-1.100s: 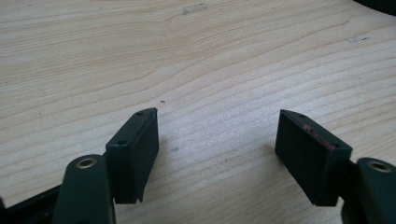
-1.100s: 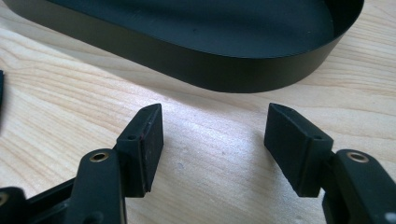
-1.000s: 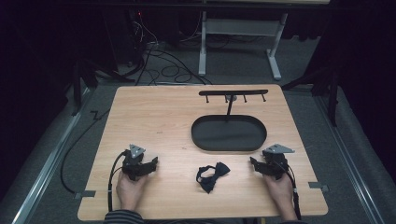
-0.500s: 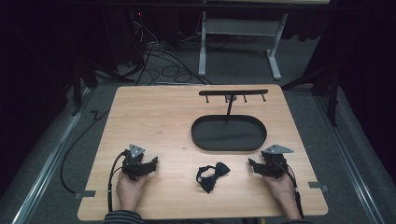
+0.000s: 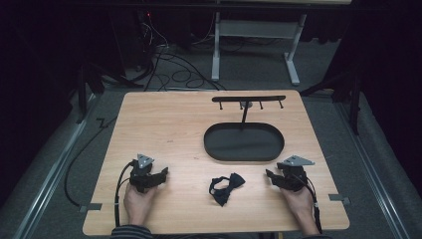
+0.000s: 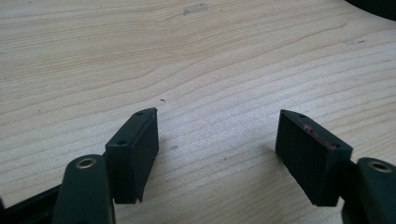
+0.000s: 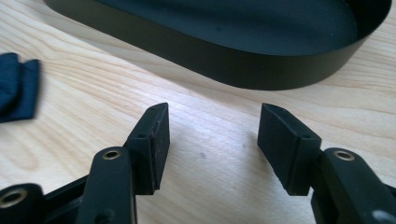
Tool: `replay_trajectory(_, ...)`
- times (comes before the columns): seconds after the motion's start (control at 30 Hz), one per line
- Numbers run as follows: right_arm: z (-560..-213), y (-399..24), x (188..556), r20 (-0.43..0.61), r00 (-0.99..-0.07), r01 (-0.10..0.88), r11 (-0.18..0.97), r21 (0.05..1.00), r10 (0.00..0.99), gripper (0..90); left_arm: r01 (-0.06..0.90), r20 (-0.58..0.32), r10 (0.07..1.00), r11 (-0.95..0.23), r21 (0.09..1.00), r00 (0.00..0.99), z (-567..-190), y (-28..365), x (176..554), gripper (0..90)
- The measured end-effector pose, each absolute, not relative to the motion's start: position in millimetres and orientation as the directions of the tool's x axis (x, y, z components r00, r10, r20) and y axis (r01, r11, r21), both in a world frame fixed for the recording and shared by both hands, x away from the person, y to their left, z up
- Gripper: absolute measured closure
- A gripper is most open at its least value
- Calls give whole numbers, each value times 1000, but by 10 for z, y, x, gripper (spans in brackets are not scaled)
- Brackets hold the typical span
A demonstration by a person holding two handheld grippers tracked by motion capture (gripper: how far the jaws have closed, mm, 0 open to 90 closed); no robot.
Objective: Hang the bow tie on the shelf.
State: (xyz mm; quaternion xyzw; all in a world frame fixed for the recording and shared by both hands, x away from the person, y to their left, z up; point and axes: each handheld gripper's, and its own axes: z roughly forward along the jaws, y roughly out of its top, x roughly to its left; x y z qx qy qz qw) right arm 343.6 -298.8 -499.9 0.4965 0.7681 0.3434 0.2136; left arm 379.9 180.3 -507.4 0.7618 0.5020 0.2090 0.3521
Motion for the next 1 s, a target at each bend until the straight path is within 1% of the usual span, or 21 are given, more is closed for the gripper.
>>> replay_trajectory(0.07, -4952, -2981, 3392, 26, -423, 603, 260, 754, 906, 481, 618, -35, 912, -248, 746, 409, -5074, 1803, 3799, 306)
replay_trajectory(0.23, -4883, -2976, 3348, 45, -428, 584, 238, 777, 903, 495, 618, -36, 912, -247, 746, 409, -5074, 1804, 3798, 305)
replay_trajectory(0.37, -4826, -2917, 3302, 55, -450, 564, 236, 791, 891, 505, 618, -37, 912, -247, 747, 408, -5074, 1805, 3798, 305)
replay_trajectory(0.4, -4799, -2869, 3279, 55, -466, 551, 242, 799, 883, 511, 618, -36, 912, -247, 746, 409, -5074, 1804, 3798, 306)
replay_trajectory(0.47, -4789, -2849, 3270, 56, -471, 549, 242, 800, 880, 513, 618, -37, 912, -246, 747, 408, -5074, 1805, 3799, 305)
replay_trajectory(0.77, -4687, -2557, 3233, 67, -571, 503, 284, 817, 819, 534, 618, -38, 912, -245, 747, 408, -5074, 1807, 3798, 305)
replay_trajectory(1.0, -4669, -2407, 3245, 77, -614, 491, 304, 817, 786, 537, 618, -39, 912, -245, 747, 408, -5074, 1807, 3797, 305)
